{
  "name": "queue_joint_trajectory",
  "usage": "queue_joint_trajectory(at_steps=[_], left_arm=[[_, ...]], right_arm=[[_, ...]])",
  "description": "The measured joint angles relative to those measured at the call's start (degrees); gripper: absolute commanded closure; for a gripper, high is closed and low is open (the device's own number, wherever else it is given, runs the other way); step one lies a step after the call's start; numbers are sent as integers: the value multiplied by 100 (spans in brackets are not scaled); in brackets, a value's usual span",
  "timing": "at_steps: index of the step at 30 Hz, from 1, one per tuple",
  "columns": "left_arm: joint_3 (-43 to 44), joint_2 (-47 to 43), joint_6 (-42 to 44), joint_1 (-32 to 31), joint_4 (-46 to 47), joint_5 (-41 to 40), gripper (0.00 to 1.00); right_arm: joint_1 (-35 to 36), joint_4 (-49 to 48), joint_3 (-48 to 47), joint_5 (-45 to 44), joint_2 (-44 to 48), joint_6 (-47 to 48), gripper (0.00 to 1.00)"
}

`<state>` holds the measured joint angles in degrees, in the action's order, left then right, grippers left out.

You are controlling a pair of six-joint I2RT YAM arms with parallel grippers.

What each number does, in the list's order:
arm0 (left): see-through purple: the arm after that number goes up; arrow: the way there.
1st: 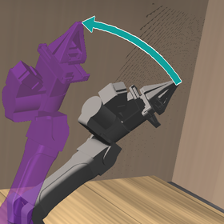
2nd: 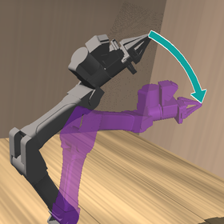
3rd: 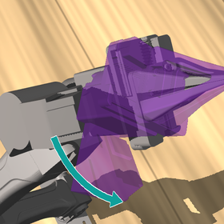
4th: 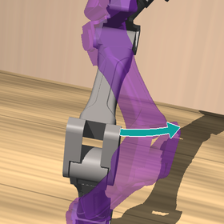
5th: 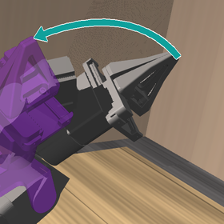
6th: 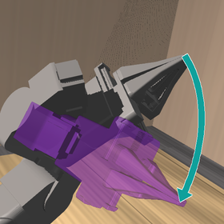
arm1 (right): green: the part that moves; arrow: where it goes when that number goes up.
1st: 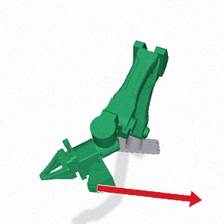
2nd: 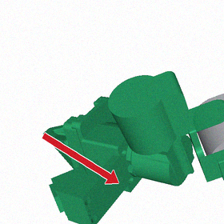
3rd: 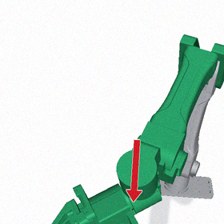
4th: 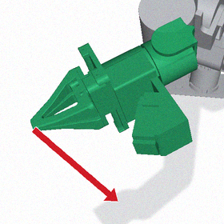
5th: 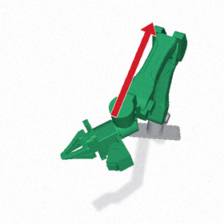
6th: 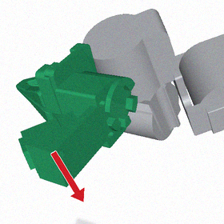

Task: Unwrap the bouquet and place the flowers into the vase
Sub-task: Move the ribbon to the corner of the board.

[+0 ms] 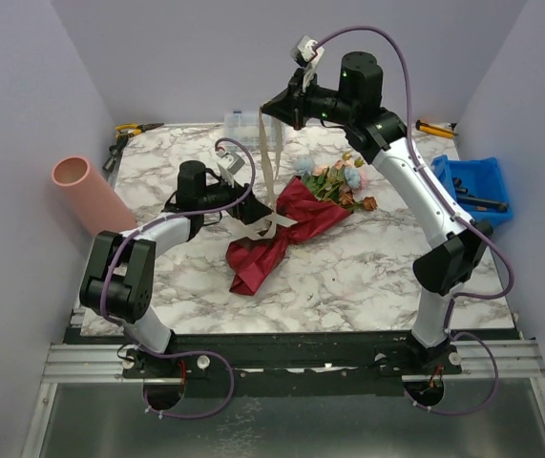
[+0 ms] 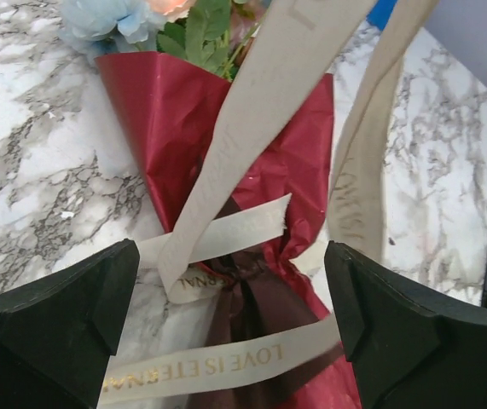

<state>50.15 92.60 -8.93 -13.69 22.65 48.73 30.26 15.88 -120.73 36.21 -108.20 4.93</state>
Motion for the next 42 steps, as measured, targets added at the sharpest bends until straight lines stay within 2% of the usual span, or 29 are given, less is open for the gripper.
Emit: queue_joint_trajectory(at_steps=[8, 15, 21, 22, 23, 25, 27, 29, 32, 35, 38, 42], left_arm=[[203, 586, 570, -24, 59, -133, 4], [92, 750, 358, 205, 741, 501, 4], [168, 905, 267, 46, 1123, 455, 16], [269, 1029, 236, 4, 1161, 387, 21], [367, 1145, 199, -35, 1178, 317, 31], [514, 1333, 127, -70, 1200, 225, 59], [557, 1421, 92, -68, 1191, 144, 82], [557, 1423, 116, -26, 1108, 66, 100], [568, 1397, 278, 90, 789, 7, 100], [723, 1298, 741, 319, -81, -223, 100], [1060, 1220, 1593, 472, -1132, -918, 100], [1370, 1220, 2413, 509, -2120, -1694, 100]], right_arm=[[0, -22, 92, 0, 0, 2, 99], [-2, -44, 299, -2, 9, 7, 100], [0, -57, 337, 7, 9, -42, 99], [-2, -68, 337, 7, 9, -48, 99], [-2, -76, 337, 9, 9, -57, 99], [-2, -81, 337, 9, 9, -63, 99], [-17, -83, 337, 7, 9, -61, 99], [-39, -85, 352, 4, 20, -59, 99], [-81, -122, 538, -11, 116, -57, 89], [-144, -197, 964, -66, 299, -66, 77], [-166, -302, 1593, -74, 505, -52, 55], [-188, -328, 2253, -70, 570, -28, 41]])
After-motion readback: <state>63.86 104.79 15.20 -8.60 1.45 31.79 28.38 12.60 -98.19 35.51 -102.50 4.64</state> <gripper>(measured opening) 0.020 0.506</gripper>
